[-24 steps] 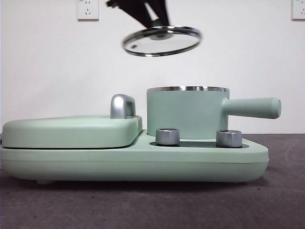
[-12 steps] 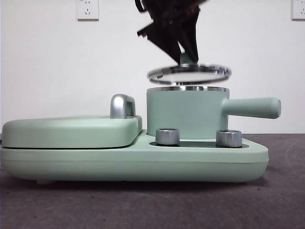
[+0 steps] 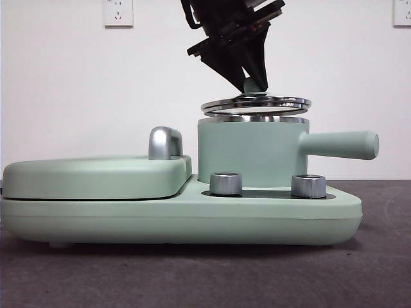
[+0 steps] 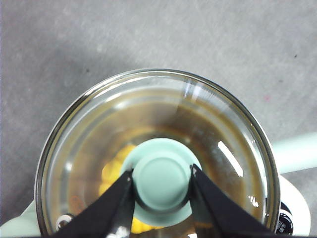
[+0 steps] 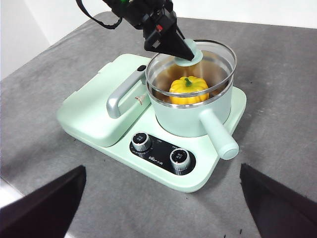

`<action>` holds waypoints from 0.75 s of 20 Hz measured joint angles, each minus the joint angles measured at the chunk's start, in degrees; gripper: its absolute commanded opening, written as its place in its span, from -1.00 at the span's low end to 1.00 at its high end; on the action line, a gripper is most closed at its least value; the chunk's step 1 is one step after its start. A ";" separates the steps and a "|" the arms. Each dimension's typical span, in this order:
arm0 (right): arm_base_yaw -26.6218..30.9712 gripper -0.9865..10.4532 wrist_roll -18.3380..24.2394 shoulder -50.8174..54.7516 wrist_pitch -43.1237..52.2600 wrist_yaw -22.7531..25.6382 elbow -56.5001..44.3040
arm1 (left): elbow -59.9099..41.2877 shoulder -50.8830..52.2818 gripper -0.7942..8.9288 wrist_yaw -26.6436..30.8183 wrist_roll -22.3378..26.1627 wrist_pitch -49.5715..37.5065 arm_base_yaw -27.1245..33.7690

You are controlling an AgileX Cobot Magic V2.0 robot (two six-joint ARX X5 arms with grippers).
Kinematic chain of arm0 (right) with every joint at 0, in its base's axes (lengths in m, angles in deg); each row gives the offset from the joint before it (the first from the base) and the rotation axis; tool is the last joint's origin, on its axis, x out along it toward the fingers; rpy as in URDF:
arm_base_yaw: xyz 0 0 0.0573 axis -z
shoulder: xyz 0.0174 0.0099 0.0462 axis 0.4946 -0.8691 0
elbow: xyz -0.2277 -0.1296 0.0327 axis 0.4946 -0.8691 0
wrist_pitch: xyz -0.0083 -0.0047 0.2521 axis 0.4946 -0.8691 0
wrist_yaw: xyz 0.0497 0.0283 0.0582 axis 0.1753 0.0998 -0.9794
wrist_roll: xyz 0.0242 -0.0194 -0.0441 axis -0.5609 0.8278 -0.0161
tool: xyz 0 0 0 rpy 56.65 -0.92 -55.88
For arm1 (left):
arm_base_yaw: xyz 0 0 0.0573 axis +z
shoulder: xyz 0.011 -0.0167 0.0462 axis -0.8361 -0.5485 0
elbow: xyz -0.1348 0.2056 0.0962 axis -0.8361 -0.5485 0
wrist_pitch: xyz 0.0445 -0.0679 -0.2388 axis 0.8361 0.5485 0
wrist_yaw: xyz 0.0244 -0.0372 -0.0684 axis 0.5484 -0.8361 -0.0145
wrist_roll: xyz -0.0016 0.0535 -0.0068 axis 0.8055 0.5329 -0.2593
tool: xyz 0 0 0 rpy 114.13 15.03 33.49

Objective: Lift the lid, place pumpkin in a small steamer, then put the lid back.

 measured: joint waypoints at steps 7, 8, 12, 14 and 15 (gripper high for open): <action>0.00 0.02 -0.02 0.00 0.00 0.02 0.00 | -1.66 -0.07 -0.80 -0.02 1.11 -0.09 0.00; 0.00 0.02 -0.02 0.00 0.00 0.02 0.00 | -2.45 -0.11 -0.80 0.00 1.33 -0.22 0.00; 0.00 0.02 -0.02 0.00 0.00 0.02 0.00 | -2.64 -0.11 -0.80 -0.04 1.95 -0.63 0.02; 0.00 0.02 -0.02 0.00 0.00 0.04 0.00 | -2.64 -0.11 -0.80 -0.04 2.62 -0.76 0.02; 0.00 0.02 -0.02 0.00 0.00 0.04 0.00 | -2.64 -0.13 -0.80 -0.07 3.04 -0.96 0.02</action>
